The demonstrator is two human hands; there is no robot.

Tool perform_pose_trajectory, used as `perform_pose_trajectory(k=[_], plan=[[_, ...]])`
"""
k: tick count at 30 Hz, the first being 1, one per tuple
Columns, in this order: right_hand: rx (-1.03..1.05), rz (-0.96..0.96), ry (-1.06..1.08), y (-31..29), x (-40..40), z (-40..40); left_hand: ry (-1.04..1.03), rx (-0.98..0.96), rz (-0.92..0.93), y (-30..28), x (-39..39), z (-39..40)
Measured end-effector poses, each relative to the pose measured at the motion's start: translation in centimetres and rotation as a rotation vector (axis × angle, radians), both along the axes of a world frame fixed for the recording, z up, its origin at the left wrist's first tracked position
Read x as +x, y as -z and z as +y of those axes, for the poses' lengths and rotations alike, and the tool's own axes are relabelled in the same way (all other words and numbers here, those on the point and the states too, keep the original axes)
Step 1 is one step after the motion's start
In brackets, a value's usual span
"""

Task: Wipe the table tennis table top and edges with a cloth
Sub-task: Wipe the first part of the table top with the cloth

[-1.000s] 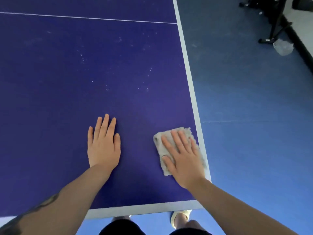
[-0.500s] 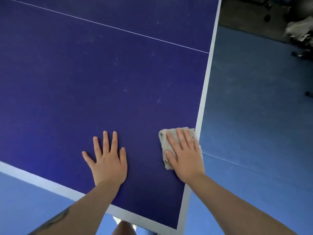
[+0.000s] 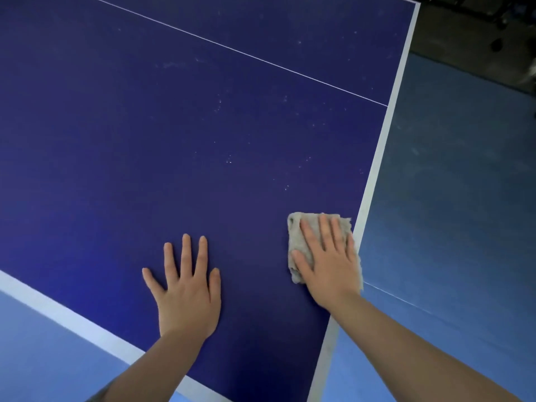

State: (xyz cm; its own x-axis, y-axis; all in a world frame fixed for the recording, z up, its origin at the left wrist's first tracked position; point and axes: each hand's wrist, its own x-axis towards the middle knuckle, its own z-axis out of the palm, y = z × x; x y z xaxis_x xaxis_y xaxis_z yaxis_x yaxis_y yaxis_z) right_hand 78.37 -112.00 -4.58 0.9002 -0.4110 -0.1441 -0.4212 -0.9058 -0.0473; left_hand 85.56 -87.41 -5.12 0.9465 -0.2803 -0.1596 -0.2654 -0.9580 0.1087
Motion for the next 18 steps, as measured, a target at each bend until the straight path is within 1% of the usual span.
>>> perform_pose_trajectory(k=[2,3,6,8,10,12,13,14,15,16,18], plan=[[-0.020,-0.054,0.063,0.0,-1.8,2.0,0.012,0.011,-0.010,0.3,0.0,0.2],[-0.007,-0.079,0.033,0.1,-2.1,3.5,0.015,0.004,-0.022,0.4,0.1,0.1],[0.071,-0.060,-0.232,0.0,0.8,7.0,0.022,0.001,-0.021,0.5,0.2,0.1],[0.099,-0.046,-0.348,-0.5,4.5,6.8,0.014,-0.016,-0.015,0.6,0.0,0.2],[0.084,0.041,-0.315,-0.7,7.6,4.6,0.018,-0.037,-0.018,0.7,0.1,0.4],[0.074,0.066,-0.124,-0.6,8.2,1.8,0.042,-0.050,-0.018,0.5,0.7,0.0],[0.057,0.059,-0.020,-0.4,7.4,1.0,0.047,-0.058,-0.016,0.5,1.2,-0.4],[0.019,0.039,0.040,-0.1,6.3,1.0,0.036,-0.070,-0.015,0.5,1.7,-0.9],[-0.020,0.000,0.045,0.1,5.1,1.7,0.010,-0.080,-0.018,0.4,2.2,-1.5],[-0.034,-0.035,-0.001,0.2,4.2,2.8,-0.020,-0.082,-0.023,0.4,2.7,-2.0],[0.024,-0.068,-0.177,0.5,4.1,4.9,-0.052,-0.072,-0.031,0.5,3.2,-2.7]])
